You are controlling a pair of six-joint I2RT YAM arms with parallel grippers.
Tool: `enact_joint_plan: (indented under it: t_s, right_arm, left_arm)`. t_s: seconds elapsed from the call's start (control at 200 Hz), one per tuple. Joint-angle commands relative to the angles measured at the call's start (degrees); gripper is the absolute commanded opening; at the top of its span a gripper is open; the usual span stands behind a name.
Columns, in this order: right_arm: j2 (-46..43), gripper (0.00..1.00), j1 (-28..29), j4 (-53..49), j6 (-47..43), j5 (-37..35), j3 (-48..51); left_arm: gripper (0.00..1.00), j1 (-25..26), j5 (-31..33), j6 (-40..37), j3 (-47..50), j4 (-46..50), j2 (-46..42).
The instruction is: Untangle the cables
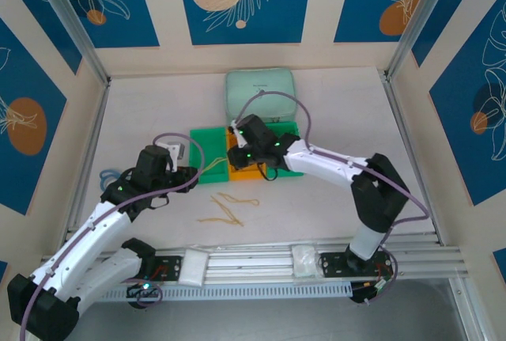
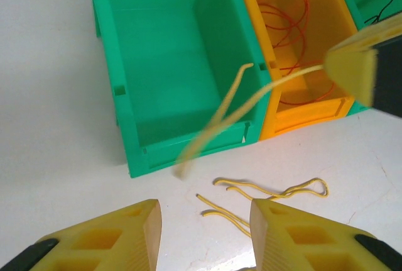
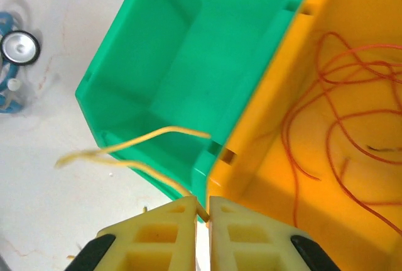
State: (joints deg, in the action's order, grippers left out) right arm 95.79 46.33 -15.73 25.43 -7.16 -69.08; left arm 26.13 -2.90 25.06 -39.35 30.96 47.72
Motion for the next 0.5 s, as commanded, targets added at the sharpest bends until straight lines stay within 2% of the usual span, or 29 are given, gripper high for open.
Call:
enact_joint_plan:
  t_s: [0.0,0.125,0.21,0.355,0.495]
  right_arm:
    - [-5.29,0.13,-2.98,2.69,3.34,4.84,4.7]
    - [-10.61,0.13,-5.85,4.67,3.96,4.82,10.4]
    - [-12.65,0.1,-7.06,7.91,3.36,6.4,12.7]
    - [-11.48,0.05,-7.3,9.75,2.35,9.03,10.57]
    - [-9.17,0.05,-6.91,8.94,2.99,12.42,7.66]
  left_arm:
    - [0.42,-0.93,-0.41,-0.8,0.33,-1.14,-0.15]
    - [0.42,-0.91,-0.36,-1.02,0.33,-1.63,0.08]
    - [0.42,-0.91,-0.5,-0.96,0.33,-2.32,0.6]
    - [0.42,-0.91,-1.35,-0.57,-0.02,-2.81,1.5]
    - [0.42,-0.91,-1.08,-0.62,-0.22,-1.92,0.71]
